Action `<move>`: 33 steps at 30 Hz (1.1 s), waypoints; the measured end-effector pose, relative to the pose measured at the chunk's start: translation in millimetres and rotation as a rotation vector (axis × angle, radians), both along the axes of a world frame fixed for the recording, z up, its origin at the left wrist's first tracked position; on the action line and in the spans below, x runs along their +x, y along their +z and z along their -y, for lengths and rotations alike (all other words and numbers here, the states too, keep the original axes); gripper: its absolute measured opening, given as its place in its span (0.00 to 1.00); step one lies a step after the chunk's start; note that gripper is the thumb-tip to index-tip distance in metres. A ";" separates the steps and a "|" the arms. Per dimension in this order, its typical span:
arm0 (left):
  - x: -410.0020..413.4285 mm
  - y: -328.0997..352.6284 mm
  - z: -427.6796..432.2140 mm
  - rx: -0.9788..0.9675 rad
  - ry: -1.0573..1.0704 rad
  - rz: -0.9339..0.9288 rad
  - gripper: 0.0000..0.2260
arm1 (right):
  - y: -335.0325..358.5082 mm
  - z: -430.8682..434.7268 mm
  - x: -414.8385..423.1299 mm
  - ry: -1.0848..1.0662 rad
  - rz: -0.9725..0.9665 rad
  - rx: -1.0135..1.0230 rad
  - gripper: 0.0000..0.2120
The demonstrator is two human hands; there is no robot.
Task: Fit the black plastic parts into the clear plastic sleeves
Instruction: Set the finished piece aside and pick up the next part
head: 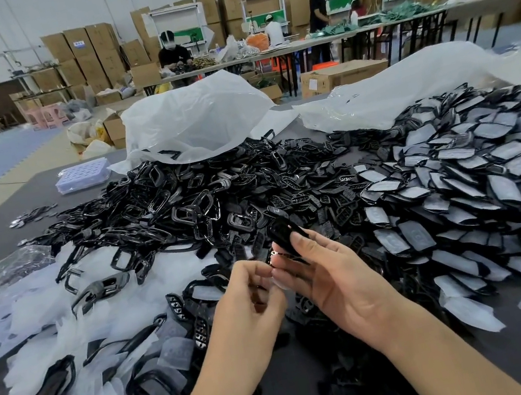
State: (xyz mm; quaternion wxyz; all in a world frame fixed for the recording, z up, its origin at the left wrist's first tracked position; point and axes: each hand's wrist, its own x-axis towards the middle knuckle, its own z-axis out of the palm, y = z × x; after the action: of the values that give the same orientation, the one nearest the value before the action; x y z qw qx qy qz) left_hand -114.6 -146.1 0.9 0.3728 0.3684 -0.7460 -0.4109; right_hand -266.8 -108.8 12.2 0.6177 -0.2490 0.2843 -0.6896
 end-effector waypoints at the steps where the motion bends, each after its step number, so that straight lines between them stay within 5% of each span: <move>1: 0.3 0.2 0.2 -0.011 -0.006 0.002 0.10 | 0.6 0.2 0.0 -0.011 0.006 0.007 0.08; 4: 0.3 -1.0 0.5 -0.073 0.007 0.065 0.08 | 1.8 2.2 -1.5 -0.114 0.005 0.035 0.13; 10: 0.4 0.6 1.2 0.023 0.020 -0.005 0.05 | -4.3 5.2 -3.3 -0.318 -0.132 0.159 0.06; 19: 1.3 8.7 1.1 -0.009 0.099 -0.119 0.06 | -7.4 2.3 0.9 -0.183 -0.359 0.153 0.11; 24: 3.3 8.6 3.4 -0.013 0.187 -0.215 0.05 | -6.7 1.1 5.7 -0.123 -0.433 0.101 0.25; 29: 2.6 6.7 3.8 0.035 0.236 -0.295 0.06 | -9.3 0.5 9.1 -0.118 -0.471 0.040 0.16; 33: 1.3 5.9 5.2 0.102 0.232 -0.364 0.05 | -6.9 -1.3 11.7 -0.117 -0.468 0.033 0.19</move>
State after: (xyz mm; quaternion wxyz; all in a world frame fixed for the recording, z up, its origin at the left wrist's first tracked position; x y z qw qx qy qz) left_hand -113.3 -151.2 6.8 0.5271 0.3898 -0.5971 -0.4623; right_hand -255.0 -107.5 5.2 0.4980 -0.3748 0.4448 -0.6431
